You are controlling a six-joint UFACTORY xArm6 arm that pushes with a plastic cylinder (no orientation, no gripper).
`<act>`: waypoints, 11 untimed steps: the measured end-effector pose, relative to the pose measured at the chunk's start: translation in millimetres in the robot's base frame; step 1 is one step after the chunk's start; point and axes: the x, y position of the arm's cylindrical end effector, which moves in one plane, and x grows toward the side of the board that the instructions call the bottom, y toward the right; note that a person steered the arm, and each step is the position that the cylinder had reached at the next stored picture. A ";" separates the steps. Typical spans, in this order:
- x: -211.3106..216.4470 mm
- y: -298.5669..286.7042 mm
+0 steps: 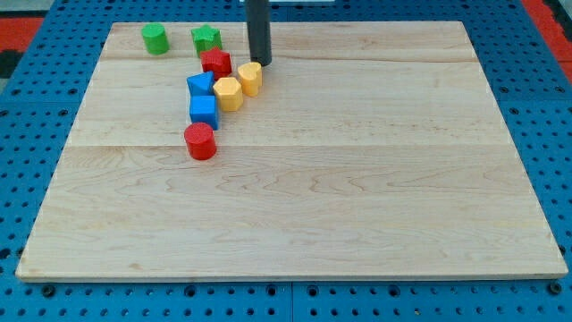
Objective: Push red star little down
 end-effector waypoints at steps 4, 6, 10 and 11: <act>2.3 -61.3; 26.3 -64.6; 5.3 31.5; 24.7 31.5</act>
